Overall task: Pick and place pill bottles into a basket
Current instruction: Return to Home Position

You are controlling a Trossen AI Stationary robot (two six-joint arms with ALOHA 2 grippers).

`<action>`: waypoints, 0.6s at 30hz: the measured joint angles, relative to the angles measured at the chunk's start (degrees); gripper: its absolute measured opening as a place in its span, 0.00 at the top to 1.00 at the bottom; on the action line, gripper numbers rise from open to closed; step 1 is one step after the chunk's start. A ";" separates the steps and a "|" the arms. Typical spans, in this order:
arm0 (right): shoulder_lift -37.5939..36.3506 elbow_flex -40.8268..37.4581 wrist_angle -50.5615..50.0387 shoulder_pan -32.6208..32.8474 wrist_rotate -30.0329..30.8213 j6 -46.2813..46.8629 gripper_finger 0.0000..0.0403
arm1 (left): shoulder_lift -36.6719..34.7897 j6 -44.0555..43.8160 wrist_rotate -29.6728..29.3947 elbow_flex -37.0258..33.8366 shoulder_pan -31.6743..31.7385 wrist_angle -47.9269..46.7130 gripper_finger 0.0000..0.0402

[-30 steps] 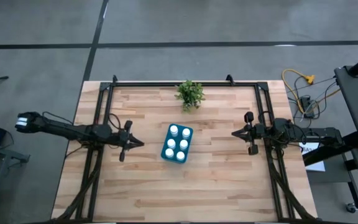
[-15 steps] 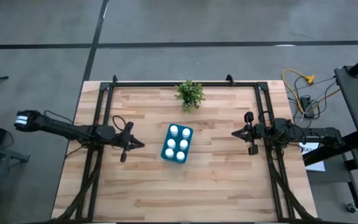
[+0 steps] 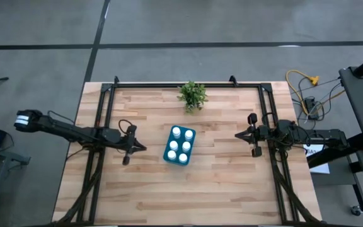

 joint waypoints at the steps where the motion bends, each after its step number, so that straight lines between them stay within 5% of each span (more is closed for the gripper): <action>1: 0.01 -0.01 0.00 -0.01 -0.01 0.08 0.98 | 0.45 0.00 0.01 0.00 -0.01 0.00 0.98; 18: 0.02 0.00 0.00 -0.01 0.00 -0.03 0.98 | 8.01 0.01 0.20 -0.04 0.00 -0.01 0.98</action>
